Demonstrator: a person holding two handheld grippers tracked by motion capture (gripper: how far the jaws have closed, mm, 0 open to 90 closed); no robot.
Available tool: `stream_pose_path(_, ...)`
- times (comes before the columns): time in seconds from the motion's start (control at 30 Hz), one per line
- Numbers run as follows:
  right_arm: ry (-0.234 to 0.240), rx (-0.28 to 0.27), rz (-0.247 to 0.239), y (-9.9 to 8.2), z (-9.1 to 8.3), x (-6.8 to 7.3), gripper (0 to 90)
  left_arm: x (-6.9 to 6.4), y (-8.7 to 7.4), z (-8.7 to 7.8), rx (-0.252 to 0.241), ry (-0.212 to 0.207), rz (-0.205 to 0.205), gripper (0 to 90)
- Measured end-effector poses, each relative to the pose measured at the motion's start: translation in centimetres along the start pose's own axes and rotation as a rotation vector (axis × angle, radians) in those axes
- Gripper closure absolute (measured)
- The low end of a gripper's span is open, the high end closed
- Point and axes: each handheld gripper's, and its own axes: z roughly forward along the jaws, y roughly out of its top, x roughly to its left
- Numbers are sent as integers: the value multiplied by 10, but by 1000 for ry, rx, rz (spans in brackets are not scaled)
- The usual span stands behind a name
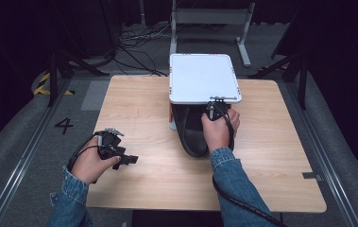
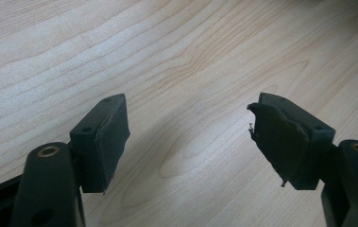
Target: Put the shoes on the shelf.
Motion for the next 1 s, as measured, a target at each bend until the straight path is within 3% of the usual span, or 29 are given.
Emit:
stream_pose_path(0.33,-10,16,17,-10,16,1,741,-3,3,3,4,-1,16,282)
stream_pose_path(0.37,2,30,8,-11,19,1,656,-3,4,3,6,-5,17,282)
stream_pose_path(0.43,32,-13,13,-12,19,1,526,-4,5,4,7,-7,14,282)
stream_pose_path(0.5,38,-18,-7,-12,16,3,493,-4,7,5,9,-9,26,282)
stream_pose_path(0.7,61,-61,-47,-13,0,-2,454,-7,14,8,10,-16,41,282)
stream_pose_path(0.8,85,-83,-65,-17,-16,-13,434,-10,18,9,8,-14,54,282)
stream_pose_path(1.0,87,-98,-114,-30,-41,-32,427,-22,27,12,-2,-14,96,285)
